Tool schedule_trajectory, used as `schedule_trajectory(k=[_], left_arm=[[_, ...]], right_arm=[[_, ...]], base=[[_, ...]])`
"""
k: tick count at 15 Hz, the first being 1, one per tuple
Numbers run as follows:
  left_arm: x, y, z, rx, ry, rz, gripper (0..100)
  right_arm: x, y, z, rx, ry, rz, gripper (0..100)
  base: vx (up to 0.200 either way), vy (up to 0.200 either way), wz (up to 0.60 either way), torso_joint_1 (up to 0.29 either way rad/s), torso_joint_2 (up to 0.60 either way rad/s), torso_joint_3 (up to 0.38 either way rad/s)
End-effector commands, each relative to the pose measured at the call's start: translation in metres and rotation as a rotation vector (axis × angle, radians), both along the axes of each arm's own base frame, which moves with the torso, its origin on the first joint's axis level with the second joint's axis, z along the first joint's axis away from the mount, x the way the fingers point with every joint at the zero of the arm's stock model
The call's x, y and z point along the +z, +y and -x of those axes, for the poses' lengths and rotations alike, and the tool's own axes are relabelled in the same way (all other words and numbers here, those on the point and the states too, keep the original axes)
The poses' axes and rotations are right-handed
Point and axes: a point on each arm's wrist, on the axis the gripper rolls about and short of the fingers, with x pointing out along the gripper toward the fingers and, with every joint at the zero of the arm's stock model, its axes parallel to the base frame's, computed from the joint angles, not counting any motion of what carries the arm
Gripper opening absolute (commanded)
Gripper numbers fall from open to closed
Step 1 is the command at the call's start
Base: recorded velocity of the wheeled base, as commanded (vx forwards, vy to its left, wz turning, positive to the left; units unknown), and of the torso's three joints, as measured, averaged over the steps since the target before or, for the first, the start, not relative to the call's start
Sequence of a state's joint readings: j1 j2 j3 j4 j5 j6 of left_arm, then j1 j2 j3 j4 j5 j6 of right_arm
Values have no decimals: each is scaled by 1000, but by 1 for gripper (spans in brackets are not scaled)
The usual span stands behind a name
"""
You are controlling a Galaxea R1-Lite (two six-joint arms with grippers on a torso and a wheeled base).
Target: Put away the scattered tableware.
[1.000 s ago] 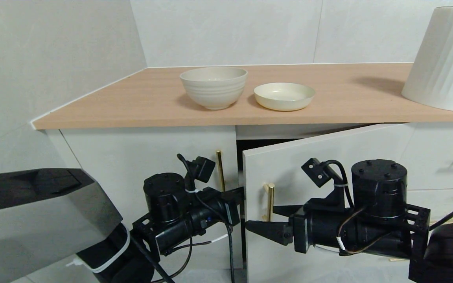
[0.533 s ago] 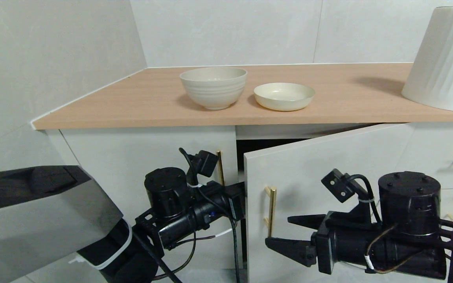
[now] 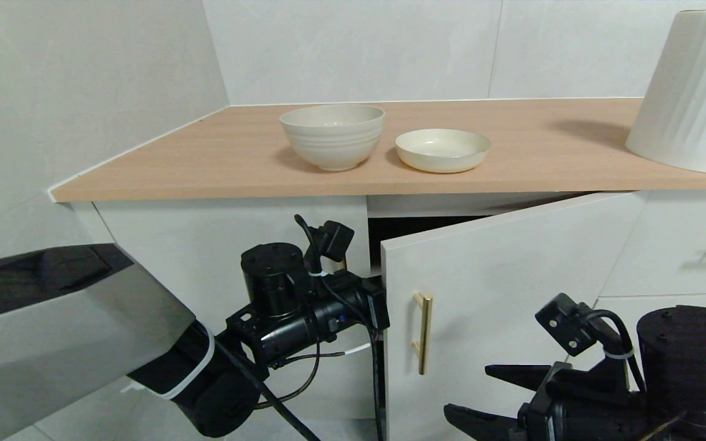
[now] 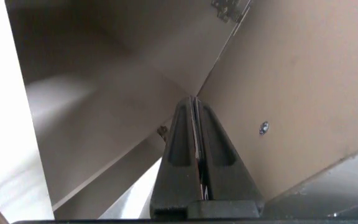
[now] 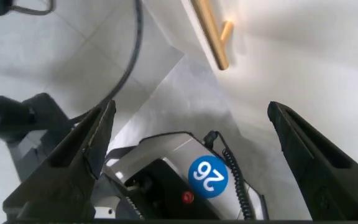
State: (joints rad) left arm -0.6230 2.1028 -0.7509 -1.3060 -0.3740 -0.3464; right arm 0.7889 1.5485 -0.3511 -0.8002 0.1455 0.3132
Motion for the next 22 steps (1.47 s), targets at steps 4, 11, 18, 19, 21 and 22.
schedule_trajectory(k=[4, 11, 18, 19, 21, 22], left_arm=[[0, 0, 3, -9, 2, -1, 0], [0, -5, 7, -28, 2, -1, 0], [-6, -10, 6, -37, 8, -7, 0], [-6, -10, 5, -37, 8, -7, 0], [-6, -12, 4, -40, 7, -4, 0], [-6, -12, 4, -40, 5, -3, 0]], right_arm=[[-5, -2, 4, 32, 26, 7, 100], [-5, -3, 5, 32, 25, 7, 100], [-4, -4, 8, 40, 21, 3, 100], [-4, -3, 8, 42, 21, 3, 100], [-4, -3, 9, 46, 21, 3, 100], [-4, -3, 9, 46, 22, 4, 100]], base=[[0, 0, 0, 0, 0, 0], [-143, 0, 0, 4, 3, 0], [-29, 0, 0, 0, 0, -1], [0, 0, 0, 0, 0, 0], [0, 0, 0, 0, 0, 0], [-200, 0, 0, -2, -2, 2]])
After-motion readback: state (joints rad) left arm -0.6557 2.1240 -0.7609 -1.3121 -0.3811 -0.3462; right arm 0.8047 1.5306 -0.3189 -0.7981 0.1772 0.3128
